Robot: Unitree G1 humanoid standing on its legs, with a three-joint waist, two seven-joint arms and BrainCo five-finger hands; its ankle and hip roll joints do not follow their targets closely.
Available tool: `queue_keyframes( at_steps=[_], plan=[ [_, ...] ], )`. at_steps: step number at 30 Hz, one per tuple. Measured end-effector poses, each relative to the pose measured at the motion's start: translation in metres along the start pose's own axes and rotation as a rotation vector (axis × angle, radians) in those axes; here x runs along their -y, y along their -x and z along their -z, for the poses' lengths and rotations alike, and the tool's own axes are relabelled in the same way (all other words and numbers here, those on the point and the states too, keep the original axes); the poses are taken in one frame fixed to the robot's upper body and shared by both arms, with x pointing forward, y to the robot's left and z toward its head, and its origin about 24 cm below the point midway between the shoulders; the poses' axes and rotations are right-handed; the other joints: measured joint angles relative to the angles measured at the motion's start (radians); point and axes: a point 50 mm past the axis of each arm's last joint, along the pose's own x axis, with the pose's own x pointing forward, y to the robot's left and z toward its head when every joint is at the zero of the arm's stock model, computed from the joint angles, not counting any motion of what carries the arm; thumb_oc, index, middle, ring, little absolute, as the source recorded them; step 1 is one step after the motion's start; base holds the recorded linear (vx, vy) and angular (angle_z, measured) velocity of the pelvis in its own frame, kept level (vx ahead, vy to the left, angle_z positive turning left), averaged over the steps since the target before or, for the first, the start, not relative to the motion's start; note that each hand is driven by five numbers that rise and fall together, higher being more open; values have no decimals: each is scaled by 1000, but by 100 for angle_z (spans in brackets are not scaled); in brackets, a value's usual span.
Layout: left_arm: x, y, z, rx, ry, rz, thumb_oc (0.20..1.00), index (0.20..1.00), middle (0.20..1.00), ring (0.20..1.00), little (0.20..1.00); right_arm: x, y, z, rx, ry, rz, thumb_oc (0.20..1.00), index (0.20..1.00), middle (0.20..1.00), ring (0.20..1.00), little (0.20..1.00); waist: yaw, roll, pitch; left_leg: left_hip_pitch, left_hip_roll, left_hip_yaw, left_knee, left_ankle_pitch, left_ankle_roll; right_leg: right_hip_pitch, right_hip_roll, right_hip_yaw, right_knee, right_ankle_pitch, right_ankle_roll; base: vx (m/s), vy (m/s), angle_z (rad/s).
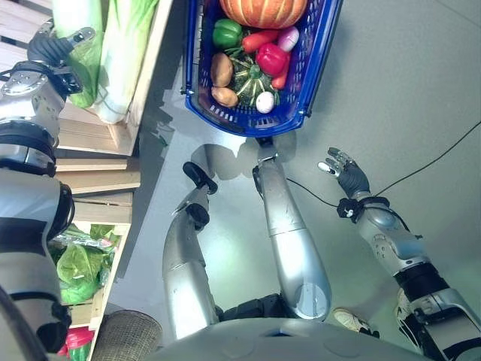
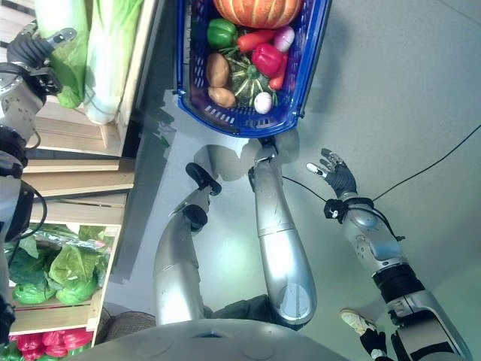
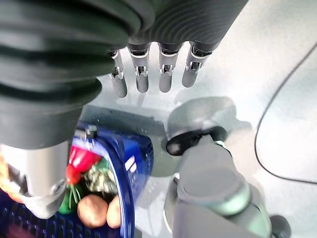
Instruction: Pick up fruits and vegetables into the basket
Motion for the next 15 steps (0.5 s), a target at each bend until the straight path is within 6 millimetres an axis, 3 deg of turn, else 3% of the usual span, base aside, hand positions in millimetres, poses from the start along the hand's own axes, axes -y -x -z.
queue_keyframes(
  at_steps=[6,15],
  plan=[
    [1,2,25,-93,-43,3,200,200,200,200,200,-8,0,-11,48,-6,-35,1000,1000,1000,1000,1000,-20,-20,1,89,-16,8,-40,-18,-5,56,-23,-34,15,2,1,-9,23,-8],
    [14,0,31,-114,-30,14,200,200,200,200,200,-8,0,-11,47,-2,-30,1000,1000,1000,1000,1000,-18,-32,-6,111,-26,16,-27,-17,1,81,-37,-31,14,-23,-4,-9,6,2]
  ],
)
